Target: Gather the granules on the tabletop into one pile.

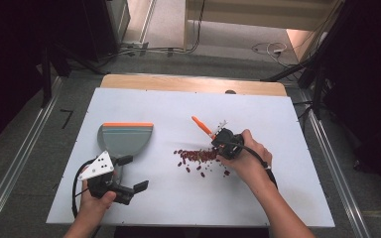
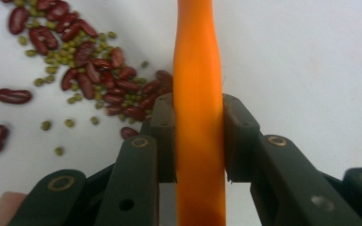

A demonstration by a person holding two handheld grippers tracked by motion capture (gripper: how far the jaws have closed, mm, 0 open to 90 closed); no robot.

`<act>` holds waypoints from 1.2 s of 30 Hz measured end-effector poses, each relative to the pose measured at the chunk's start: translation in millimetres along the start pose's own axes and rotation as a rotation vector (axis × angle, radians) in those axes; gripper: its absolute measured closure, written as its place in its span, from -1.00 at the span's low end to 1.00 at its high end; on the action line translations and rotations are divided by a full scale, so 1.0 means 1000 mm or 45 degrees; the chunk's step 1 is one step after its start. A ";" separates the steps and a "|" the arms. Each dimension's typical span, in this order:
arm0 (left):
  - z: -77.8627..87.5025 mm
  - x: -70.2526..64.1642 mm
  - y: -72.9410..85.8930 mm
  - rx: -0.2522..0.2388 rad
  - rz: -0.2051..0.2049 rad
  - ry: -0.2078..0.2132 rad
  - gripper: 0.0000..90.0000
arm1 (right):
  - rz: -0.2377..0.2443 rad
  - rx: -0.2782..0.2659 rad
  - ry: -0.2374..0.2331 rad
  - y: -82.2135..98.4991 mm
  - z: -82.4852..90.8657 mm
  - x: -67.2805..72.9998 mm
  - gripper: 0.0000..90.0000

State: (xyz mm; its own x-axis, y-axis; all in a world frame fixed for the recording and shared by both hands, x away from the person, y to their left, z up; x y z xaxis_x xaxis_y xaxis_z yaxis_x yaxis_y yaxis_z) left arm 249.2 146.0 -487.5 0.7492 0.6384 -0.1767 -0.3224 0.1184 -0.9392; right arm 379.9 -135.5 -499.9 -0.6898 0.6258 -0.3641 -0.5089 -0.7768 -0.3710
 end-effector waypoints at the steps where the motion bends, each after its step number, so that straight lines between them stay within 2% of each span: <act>1: 0.000 0.000 0.000 0.001 -0.003 0.001 -0.97 | 0.008 -0.005 0.002 0.000 0.000 0.002 0.53; 5: -0.001 0.000 0.000 0.006 -0.002 0.000 -0.97 | 0.023 -0.013 -0.004 -0.002 0.003 0.011 0.53; 9: -0.001 0.000 0.001 0.008 -0.004 -0.003 -0.97 | 0.034 -0.026 -0.054 -0.005 0.008 0.018 0.53; 12: -0.001 0.001 0.000 0.004 -0.001 -0.004 -0.97 | 0.049 -0.032 -0.068 -0.006 0.009 0.022 0.53; 15: 0.000 0.000 0.000 0.001 0.001 -0.003 -0.97 | 0.063 -0.047 -0.072 -0.008 0.011 0.019 0.53; 17: 0.000 0.000 0.000 0.001 0.001 -0.003 -0.97 | 0.044 -0.083 -0.057 -0.011 0.016 0.013 0.53; 19: 0.000 0.001 0.000 0.002 -0.001 -0.006 -0.97 | 0.022 -0.118 -0.041 -0.015 0.024 0.008 0.53; 21: 0.000 0.001 0.000 0.002 0.000 -0.007 -0.97 | 0.035 -0.156 -0.049 -0.020 0.034 0.007 0.53; 25: 0.000 0.001 -0.001 -0.003 -0.001 -0.006 -0.97 | 0.000 -0.202 -0.183 -0.032 0.043 0.023 0.53; 26: 0.001 0.001 -0.001 -0.004 -0.004 -0.006 -0.97 | -0.005 -0.207 -0.225 -0.038 0.042 0.033 0.53; 27: 0.001 0.001 -0.001 -0.005 -0.002 -0.008 -0.97 | -0.005 -0.207 -0.225 -0.038 0.042 0.033 0.53; 28: 0.001 0.001 -0.001 -0.003 -0.003 -0.010 -0.97 | -0.035 -0.230 -0.302 -0.045 0.040 0.045 0.53; 29: 0.002 0.001 -0.001 -0.002 -0.003 -0.011 -0.97 | -0.035 -0.230 -0.302 -0.045 0.040 0.045 0.53; 31: 0.002 0.001 -0.001 -0.001 -0.004 -0.012 -0.97 | -0.054 -0.239 -0.397 -0.055 0.035 0.061 0.53; 32: 0.002 0.001 -0.001 -0.003 -0.004 -0.012 -0.97 | -0.054 -0.239 -0.397 -0.055 0.035 0.061 0.53; 33: 0.002 0.001 -0.001 -0.004 -0.004 -0.011 -0.97 | -0.064 -0.235 -0.421 -0.058 0.034 0.066 0.53; 34: 0.002 0.002 -0.001 -0.005 -0.005 -0.012 -0.97 | -0.109 -0.226 -0.449 -0.062 0.033 0.071 0.53; 36: 0.003 0.002 -0.001 -0.007 -0.004 -0.012 -0.97 | -0.154 -0.196 -0.516 -0.068 0.030 0.079 0.53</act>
State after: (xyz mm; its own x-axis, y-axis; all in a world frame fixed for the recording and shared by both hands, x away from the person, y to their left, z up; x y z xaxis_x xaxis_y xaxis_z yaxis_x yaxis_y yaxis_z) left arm 249.7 149.5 -486.5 0.7445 0.6454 -0.1710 -0.3169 0.1162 -0.9413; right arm 344.4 -35.9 -477.8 -0.7918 0.6093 0.0426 -0.5368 -0.6609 -0.5244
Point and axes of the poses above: each handheld gripper's, and its own axes: z roughly backward along the jaws, y roughly out of its underside, x roughly to its left, the point moved 7 cm from there along -z, roughly forward along the jaws, and after that the axes turned 3 degrees about -x, right-handed, at the moved point
